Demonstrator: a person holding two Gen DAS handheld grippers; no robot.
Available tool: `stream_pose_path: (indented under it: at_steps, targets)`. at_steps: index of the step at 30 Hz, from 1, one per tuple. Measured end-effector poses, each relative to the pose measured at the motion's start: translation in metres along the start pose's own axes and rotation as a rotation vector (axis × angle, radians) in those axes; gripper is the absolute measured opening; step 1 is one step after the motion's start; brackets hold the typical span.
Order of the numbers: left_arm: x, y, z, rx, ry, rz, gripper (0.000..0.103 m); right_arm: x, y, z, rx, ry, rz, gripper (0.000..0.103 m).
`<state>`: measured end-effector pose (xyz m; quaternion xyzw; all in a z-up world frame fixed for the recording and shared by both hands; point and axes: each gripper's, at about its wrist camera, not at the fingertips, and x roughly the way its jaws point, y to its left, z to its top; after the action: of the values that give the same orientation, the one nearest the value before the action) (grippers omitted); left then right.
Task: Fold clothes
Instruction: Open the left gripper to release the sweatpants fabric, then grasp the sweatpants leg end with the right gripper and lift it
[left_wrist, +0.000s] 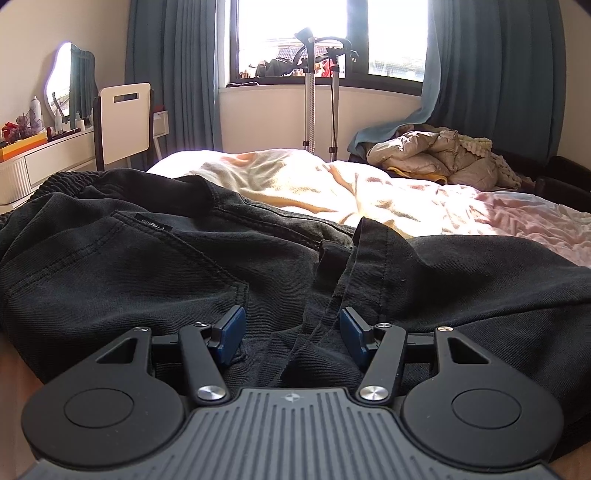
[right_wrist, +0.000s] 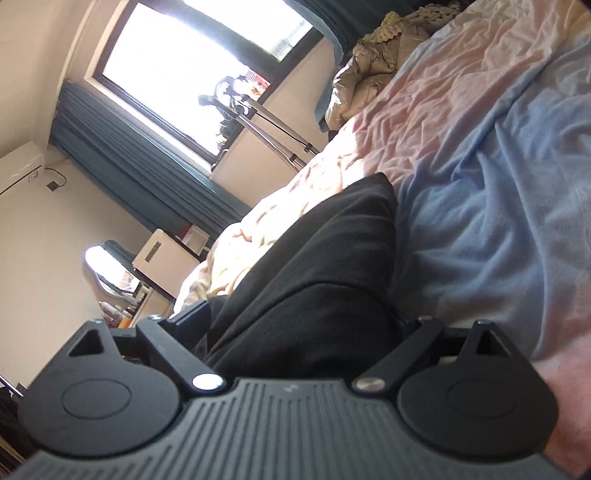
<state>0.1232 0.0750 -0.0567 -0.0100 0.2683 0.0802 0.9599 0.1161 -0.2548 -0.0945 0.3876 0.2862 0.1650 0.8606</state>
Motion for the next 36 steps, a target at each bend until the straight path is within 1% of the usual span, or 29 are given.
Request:
stream_pose_path:
  at_steps: [1, 2, 6, 9, 11, 12, 14, 15, 17, 19, 20, 21, 22, 23, 24, 25, 27, 28, 33, 36]
  targets:
    - [0.000, -0.001, 0.000, 0.004, -0.001, 0.001, 0.062, 0.006, -0.006, -0.004, 0.005, 0.033, -0.057, 0.088]
    - [0.000, -0.001, 0.000, 0.007, -0.001, 0.002, 0.062, 0.004, -0.003, -0.004, 0.006, 0.025, -0.047, 0.086]
    - [0.001, -0.001, -0.001, 0.005, -0.001, 0.002, 0.062, -0.001, 0.007, -0.005, 0.010, -0.009, -0.003, 0.090]
    - [0.001, 0.000, -0.001, 0.000, 0.000, 0.007, 0.062, -0.006, 0.015, -0.005, 0.012, -0.036, 0.032, 0.090]
    - [0.002, 0.000, -0.001, -0.006, 0.000, 0.013, 0.062, -0.016, 0.034, 0.001, -0.025, -0.087, 0.124, 0.090]
    - [0.003, 0.000, -0.001, -0.004, -0.001, 0.014, 0.062, -0.019, 0.040, 0.001, -0.046, -0.113, 0.149, 0.090]
    - [0.003, 0.000, -0.001, 0.004, -0.004, 0.015, 0.062, -0.016, 0.038, 0.000, -0.025, -0.131, 0.144, 0.091]
    - [0.003, -0.001, -0.002, 0.008, -0.006, 0.014, 0.062, -0.012, 0.029, -0.002, 0.011, -0.111, 0.114, 0.090]
    - [0.001, -0.002, -0.002, 0.015, -0.015, 0.013, 0.062, -0.004, 0.012, -0.005, 0.076, -0.085, 0.069, 0.085]
    - [-0.001, -0.003, -0.003, 0.024, -0.030, 0.013, 0.062, 0.000, -0.008, -0.006, 0.192, -0.083, 0.072, 0.063]
    - [-0.003, -0.003, -0.004, 0.029, -0.036, 0.012, 0.062, 0.001, -0.017, -0.006, 0.254, -0.084, 0.083, 0.062]
    - [-0.005, -0.003, -0.003, 0.035, -0.040, 0.012, 0.062, 0.002, -0.020, -0.006, 0.279, -0.086, 0.092, 0.059]
    - [-0.007, -0.003, -0.002, 0.042, -0.044, 0.014, 0.062, 0.002, -0.018, -0.006, 0.260, -0.084, 0.070, 0.050]
    - [-0.010, -0.003, -0.002, 0.048, -0.049, 0.015, 0.062, 0.002, -0.017, -0.006, 0.242, -0.083, 0.048, 0.045]
    - [-0.014, -0.004, -0.001, 0.053, -0.055, 0.017, 0.062, 0.001, -0.014, -0.006, 0.216, -0.083, 0.027, 0.037]
    - [-0.019, -0.004, 0.000, 0.056, -0.064, 0.020, 0.062, -0.001, -0.011, -0.005, 0.206, -0.084, 0.012, 0.032]
    - [-0.028, -0.004, 0.001, 0.065, -0.073, 0.033, 0.065, -0.004, -0.006, -0.002, 0.199, -0.086, 0.002, 0.027]
    - [-0.032, -0.005, 0.002, 0.073, -0.076, 0.036, 0.065, -0.009, 0.000, 0.001, 0.175, -0.102, -0.007, 0.024]
    - [-0.052, -0.008, 0.012, 0.087, -0.099, 0.044, 0.066, -0.030, 0.017, 0.014, 0.138, -0.147, 0.019, 0.022]
    - [-0.063, -0.015, 0.019, 0.110, -0.128, 0.056, 0.066, -0.044, 0.027, 0.025, 0.095, -0.198, 0.031, 0.021]
